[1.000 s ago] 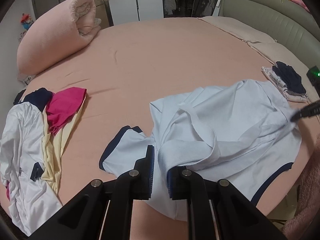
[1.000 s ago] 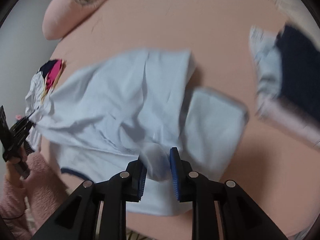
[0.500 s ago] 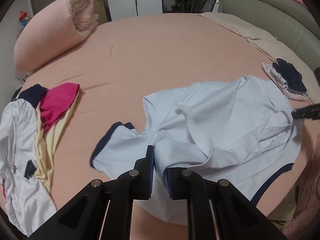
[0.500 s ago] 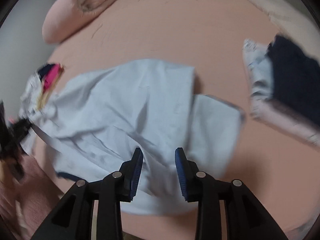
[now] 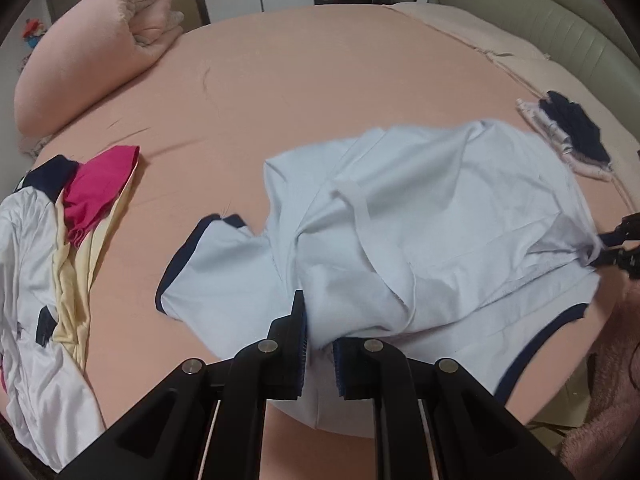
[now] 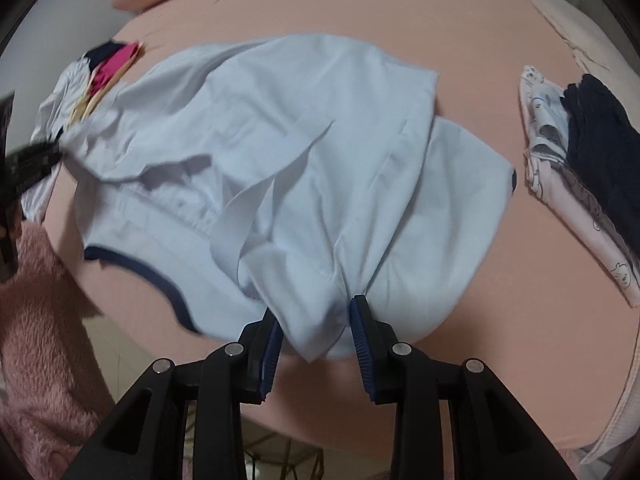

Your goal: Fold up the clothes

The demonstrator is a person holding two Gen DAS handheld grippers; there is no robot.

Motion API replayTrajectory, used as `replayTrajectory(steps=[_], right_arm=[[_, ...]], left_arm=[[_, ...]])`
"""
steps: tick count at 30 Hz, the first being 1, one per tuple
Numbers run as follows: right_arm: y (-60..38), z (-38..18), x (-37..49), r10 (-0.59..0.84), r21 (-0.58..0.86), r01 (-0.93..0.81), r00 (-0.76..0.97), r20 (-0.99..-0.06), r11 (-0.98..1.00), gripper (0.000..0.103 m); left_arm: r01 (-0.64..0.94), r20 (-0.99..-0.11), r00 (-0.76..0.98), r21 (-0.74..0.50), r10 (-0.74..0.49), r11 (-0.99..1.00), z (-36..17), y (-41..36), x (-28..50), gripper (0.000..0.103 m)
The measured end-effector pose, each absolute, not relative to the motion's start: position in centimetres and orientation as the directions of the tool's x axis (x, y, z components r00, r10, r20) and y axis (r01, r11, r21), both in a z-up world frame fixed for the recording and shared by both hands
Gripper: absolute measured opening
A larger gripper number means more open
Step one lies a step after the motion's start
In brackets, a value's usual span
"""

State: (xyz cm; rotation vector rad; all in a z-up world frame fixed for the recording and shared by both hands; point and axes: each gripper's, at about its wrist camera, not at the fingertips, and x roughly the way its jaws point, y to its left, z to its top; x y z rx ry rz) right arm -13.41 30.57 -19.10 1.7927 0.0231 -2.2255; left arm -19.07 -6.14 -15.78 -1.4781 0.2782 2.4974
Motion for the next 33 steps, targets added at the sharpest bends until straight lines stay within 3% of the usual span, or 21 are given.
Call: replayTrajectory(steps=[2,4,6,14,17,25,29,33], right_arm=[[30.4,-19.3,-13.3,-0.209,0.161,0.230,-0.202,-0.957,-0.960,0.031],[30.2,-19.5,-13.1,-0.209,0.158,0.233,-0.215,-0.954,-0.960,0.011],[29.6,-18.6,-12.6,-0.210,0.144,0.254,-0.257,-0.943,-0.956,0.006],[33.8,-9.8,-12.4,-0.163,0.096,0.151,-0.530,-0.832,-0.984,0.005],[34.7,-8.0,-11.4,-0.264,0.254,0.100,-0.579,-0.771,-0.962,0.005],[37.6,2.3,-14.9,-0.348,0.392,0.138,-0.770,-0.535,-0.909,0.005],[38.2,5.1,-18.1,-0.344,0.388,0.154,-0.801,-0.489,-0.909,0.005],[38.2,3.6,-26.1,-0.314,0.356,0.132,-0.793,-0.522,-0.925,0.005]], left_arm=[[-0.238,-0.889,-0.453,0.045,0.070,-0.970,-16.8,-6.6,-19.6,0.010],[-0.178,-0.875,-0.474,-0.009,0.094,-0.984,-16.4,-7.7,-19.6,0.007],[-0.121,-0.857,-0.502,-0.063,0.116,-0.991,-15.8,-8.7,-19.5,0.006],[-0.039,-0.714,-0.683,-0.174,0.154,-0.984,-7.9,-11.5,-15.7,0.006],[-0.019,-0.641,-0.750,-0.224,0.162,-0.974,-4.9,-11.8,-13.5,0.006],[-0.098,-0.492,-0.826,-0.354,0.274,-0.930,1.6,-12.5,-15.0,0.006],[-0.116,-0.447,-0.847,-0.374,0.288,-0.920,3.7,-13.1,-18.9,0.006],[-0.125,-0.489,-0.832,-0.295,0.261,-0.947,2.2,-12.3,-28.8,0.006]])
